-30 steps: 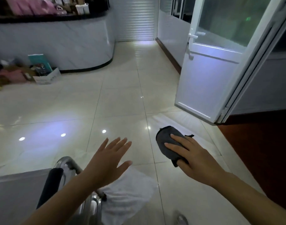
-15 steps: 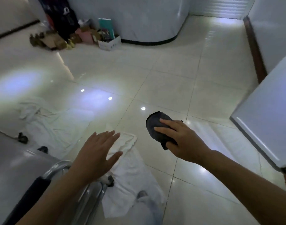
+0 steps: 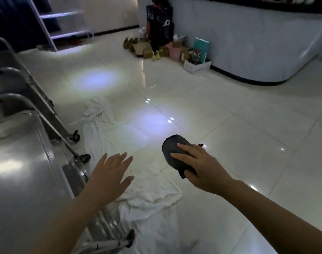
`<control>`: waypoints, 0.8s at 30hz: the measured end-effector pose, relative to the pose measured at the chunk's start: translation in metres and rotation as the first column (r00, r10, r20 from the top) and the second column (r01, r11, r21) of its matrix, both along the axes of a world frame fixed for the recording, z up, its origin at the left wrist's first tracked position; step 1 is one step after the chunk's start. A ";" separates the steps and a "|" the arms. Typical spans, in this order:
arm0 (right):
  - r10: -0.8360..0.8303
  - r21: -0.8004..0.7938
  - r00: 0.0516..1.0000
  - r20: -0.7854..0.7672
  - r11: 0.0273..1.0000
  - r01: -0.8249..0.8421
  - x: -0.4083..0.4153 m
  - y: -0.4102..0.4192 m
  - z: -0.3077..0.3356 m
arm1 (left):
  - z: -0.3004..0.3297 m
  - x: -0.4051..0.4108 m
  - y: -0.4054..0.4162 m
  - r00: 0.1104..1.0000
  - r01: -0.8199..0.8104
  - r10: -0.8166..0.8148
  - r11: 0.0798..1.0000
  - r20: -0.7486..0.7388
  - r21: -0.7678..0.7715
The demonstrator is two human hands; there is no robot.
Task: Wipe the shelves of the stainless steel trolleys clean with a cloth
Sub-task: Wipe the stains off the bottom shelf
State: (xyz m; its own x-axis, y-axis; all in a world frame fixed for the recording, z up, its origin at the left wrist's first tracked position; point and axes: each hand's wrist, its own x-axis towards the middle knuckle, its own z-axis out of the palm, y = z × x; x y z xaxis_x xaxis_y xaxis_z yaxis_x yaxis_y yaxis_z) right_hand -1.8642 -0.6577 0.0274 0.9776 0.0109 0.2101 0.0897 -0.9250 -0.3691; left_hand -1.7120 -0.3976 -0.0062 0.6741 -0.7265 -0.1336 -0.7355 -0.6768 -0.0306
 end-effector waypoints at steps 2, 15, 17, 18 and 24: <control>0.083 -0.002 0.996 0.012 0.997 -0.083 0.042 -0.019 -0.002 | -0.001 0.021 -0.009 0.998 -0.070 0.070 0.997 0.000 -0.013; 0.552 0.068 0.832 -0.043 0.833 -0.549 0.315 -0.098 -0.035 | -0.040 0.112 -0.049 0.768 -0.625 0.625 0.779 -0.138 0.048; 0.635 0.076 0.768 -0.084 0.773 -0.630 0.352 -0.084 -0.045 | -0.049 0.111 -0.045 0.708 -0.689 0.693 0.720 -0.135 0.082; 0.674 0.088 0.731 -0.105 0.739 -0.668 0.369 -0.074 -0.050 | -0.051 0.111 -0.042 0.670 -0.727 0.730 0.682 -0.138 0.081; 0.847 0.113 0.509 -0.150 0.526 -0.843 0.465 0.007 -0.073 | -0.062 0.132 -0.015 0.526 -0.847 0.834 0.532 -0.166 -0.016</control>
State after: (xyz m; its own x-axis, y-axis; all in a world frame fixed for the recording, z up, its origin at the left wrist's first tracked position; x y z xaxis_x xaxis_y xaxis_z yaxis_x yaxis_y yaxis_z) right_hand -1.3988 -0.6508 -0.0456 0.5255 0.8486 0.0614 0.7606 -0.4362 -0.4808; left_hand -1.5799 -0.4122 -0.0679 0.9600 0.1559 -0.2325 0.1837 -0.9776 0.1029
